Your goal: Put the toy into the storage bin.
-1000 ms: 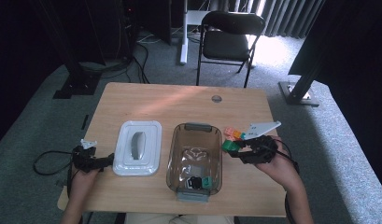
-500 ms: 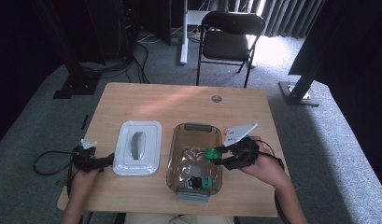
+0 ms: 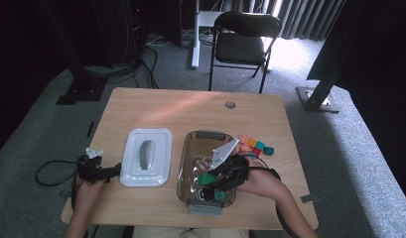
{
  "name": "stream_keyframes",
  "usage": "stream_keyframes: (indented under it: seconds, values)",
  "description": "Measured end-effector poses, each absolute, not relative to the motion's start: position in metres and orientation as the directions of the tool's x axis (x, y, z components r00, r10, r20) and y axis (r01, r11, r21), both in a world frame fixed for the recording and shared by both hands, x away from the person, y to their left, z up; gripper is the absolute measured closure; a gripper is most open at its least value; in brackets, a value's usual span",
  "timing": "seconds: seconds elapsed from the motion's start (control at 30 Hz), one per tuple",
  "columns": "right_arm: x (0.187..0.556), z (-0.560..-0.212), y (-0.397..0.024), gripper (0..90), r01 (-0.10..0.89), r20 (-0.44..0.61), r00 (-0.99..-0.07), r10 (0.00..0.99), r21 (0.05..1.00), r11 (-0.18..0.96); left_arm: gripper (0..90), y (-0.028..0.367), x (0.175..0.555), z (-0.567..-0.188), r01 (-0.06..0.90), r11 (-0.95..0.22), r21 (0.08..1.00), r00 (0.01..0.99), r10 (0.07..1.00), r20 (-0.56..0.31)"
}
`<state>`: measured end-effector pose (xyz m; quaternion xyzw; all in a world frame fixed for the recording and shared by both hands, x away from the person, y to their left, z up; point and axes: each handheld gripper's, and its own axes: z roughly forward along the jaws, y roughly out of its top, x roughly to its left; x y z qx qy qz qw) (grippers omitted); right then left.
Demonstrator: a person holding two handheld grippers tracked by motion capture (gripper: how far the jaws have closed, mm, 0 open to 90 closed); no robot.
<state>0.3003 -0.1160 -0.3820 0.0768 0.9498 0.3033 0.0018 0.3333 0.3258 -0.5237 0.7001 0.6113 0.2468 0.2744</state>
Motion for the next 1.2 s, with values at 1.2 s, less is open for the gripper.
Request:
stream_keyframes:
  seconds: [1.2]
  values:
    - [0.301, -0.424, -0.069, 56.4, 0.065, 0.041, -0.998, 0.055, 0.301, 0.951, 0.8, 0.326, 0.333, -0.524, 0.721, -0.102, 0.686, 0.131, 0.991, 0.010]
